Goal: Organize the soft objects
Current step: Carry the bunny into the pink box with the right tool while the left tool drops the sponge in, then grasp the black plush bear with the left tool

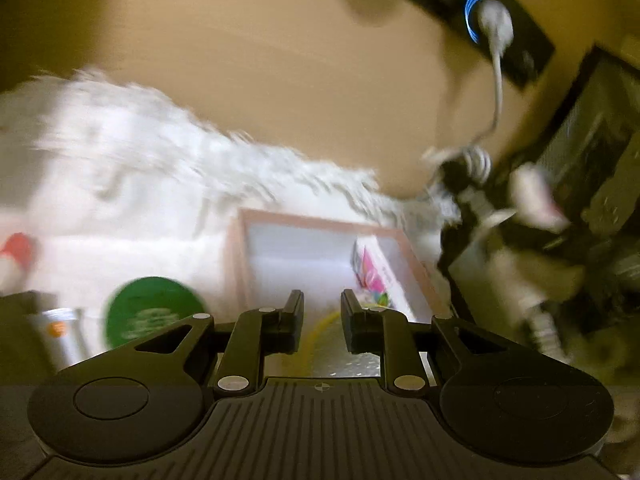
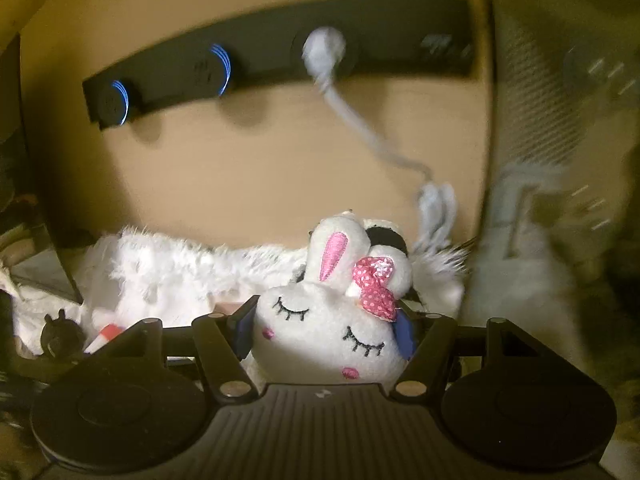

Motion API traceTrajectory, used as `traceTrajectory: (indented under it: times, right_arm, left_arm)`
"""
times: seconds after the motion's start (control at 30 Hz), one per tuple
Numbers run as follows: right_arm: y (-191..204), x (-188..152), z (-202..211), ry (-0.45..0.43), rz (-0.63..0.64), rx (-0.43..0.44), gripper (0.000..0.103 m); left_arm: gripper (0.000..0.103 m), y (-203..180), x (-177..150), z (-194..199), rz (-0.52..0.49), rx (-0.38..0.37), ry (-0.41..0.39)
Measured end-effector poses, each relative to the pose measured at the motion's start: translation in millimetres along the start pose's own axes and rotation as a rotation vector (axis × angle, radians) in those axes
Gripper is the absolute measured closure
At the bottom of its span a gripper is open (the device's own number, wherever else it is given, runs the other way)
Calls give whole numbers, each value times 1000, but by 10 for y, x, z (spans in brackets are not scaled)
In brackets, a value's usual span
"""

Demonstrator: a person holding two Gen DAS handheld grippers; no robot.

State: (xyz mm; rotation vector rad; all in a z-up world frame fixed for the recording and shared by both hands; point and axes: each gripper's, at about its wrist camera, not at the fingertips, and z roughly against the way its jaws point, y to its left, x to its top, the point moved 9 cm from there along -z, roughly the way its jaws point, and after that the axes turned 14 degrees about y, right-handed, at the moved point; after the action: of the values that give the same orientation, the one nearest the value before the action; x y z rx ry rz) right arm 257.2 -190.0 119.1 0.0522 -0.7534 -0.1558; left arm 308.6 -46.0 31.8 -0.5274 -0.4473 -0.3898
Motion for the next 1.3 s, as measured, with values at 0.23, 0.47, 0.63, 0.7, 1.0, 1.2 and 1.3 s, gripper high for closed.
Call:
traceTrajectory:
  times: [0.23, 0.47, 0.63, 0.7, 1.0, 1.2, 1.3]
  right_arm:
    - [178, -667, -1009, 252, 53, -32, 37]
    - [252, -763, -1197, 283, 68, -25, 36]
    - [233, -788, -1069, 302, 72, -22, 19]
    - [196, -772, -946, 260, 59, -53, 15]
    - [531, -822, -182, 60, 162, -102, 3]
    - [1015, -1254, -106, 103, 202, -9, 3]
    - [1204, -1513, -224, 156, 205, 14, 3]
  left_arm:
    - [81, 317, -423, 679, 39, -13, -92]
    - [81, 763, -1182, 862, 18, 140, -39]
    - [81, 1219, -1458, 1002, 118, 222, -34]
    - [81, 1389, -1467, 1117, 156, 251, -66]
    - [81, 1949, -1171, 1398, 329, 284, -191]
    - [80, 2110, -1080, 1048, 398, 218, -98]
    - [72, 2117, -1020, 883, 410, 197, -85]
